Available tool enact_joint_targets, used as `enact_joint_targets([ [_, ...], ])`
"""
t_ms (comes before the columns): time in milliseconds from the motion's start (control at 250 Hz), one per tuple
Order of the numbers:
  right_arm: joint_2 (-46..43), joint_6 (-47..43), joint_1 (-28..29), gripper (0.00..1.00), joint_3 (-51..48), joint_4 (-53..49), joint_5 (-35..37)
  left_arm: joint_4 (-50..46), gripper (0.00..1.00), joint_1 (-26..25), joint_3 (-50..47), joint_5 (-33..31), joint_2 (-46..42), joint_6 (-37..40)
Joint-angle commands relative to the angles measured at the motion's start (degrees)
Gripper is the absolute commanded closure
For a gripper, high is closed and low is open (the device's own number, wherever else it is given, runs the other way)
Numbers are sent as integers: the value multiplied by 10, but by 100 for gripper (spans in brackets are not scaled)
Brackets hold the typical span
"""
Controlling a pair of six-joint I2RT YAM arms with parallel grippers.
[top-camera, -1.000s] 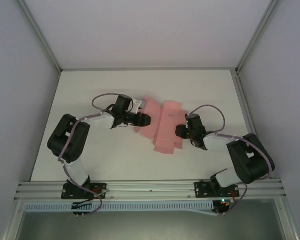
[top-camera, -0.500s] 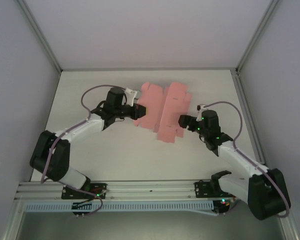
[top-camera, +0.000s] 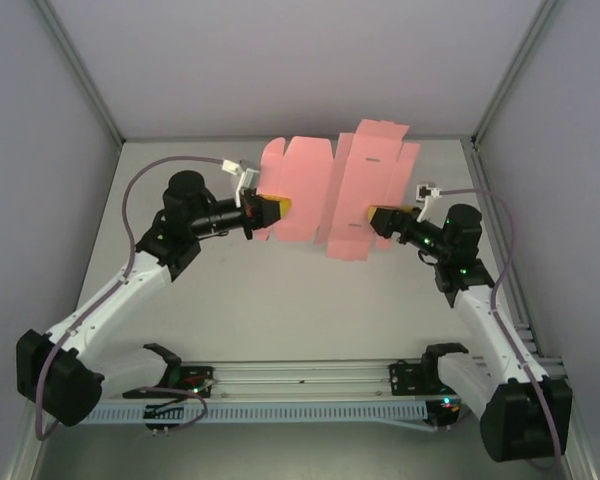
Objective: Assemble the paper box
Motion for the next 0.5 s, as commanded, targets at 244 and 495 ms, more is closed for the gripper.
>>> enact_joint_targets([
  [244,26,8,-35,55,59,43,-139,2,100,-3,-20,-19,-45,9],
  [495,-7,-77,-43,91,76,-92,-88,-23,100,-2,-21,-85,-49,11],
])
